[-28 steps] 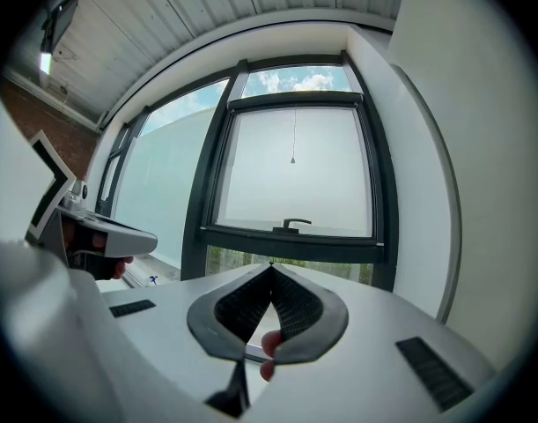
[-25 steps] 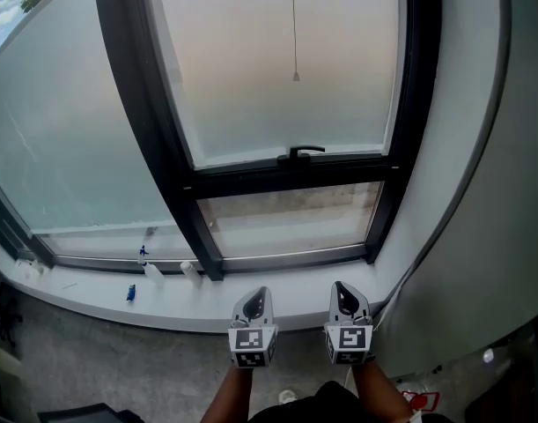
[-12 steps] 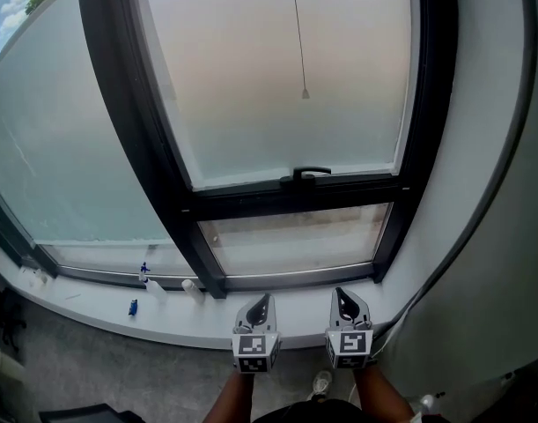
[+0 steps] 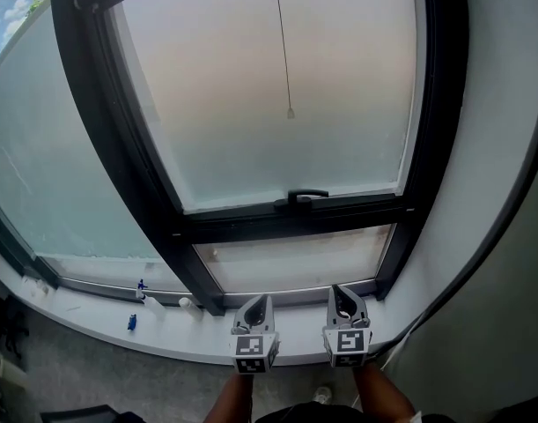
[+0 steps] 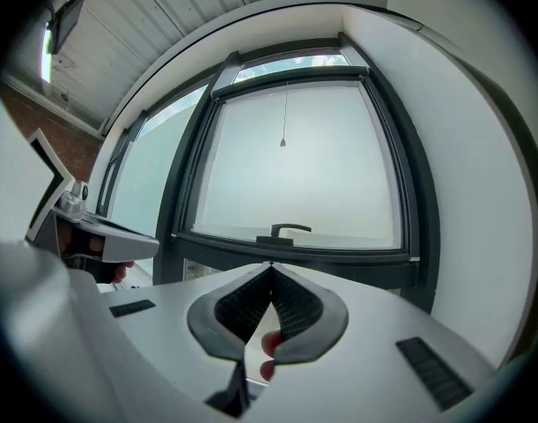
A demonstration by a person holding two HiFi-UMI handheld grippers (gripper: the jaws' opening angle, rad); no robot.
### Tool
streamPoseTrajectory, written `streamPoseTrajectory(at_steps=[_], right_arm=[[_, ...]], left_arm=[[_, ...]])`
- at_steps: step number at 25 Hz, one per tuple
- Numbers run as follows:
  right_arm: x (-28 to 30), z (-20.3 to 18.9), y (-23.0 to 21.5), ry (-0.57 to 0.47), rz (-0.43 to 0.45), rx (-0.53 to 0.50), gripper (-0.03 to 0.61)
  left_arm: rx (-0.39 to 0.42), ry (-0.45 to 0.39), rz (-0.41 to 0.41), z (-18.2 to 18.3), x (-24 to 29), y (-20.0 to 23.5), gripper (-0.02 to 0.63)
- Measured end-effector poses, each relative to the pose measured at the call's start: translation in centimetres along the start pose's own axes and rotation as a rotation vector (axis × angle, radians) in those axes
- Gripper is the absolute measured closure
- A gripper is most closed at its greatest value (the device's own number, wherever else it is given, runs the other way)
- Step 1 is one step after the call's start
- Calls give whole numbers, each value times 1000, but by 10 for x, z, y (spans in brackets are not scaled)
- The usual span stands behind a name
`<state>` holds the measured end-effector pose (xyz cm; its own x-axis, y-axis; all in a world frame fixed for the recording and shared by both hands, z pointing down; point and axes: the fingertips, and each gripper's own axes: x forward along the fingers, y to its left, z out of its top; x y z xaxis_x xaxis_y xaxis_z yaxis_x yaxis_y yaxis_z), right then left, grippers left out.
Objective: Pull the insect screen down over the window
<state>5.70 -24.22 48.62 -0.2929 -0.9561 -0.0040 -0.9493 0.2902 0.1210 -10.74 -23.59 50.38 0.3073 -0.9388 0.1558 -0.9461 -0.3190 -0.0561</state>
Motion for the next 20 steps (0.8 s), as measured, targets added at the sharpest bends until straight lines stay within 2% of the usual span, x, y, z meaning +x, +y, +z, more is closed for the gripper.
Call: streamPoseTrajectory(at_steps=[8,15,18,20], right_arm=[[37,19,-22,-45,46,-26,575],[68,51,-46,-113,74,-44,575],[84,64,-58,-136,72,-20,575],[96,71,-68,-145,60,-10,575]], left_arm=[[-51,-50,-8,25,41,-9,611],[-10,-118,61,64,69,6,611],[44,-143,70,81,82,20,611],[47,-175,78,101,89,28,611]])
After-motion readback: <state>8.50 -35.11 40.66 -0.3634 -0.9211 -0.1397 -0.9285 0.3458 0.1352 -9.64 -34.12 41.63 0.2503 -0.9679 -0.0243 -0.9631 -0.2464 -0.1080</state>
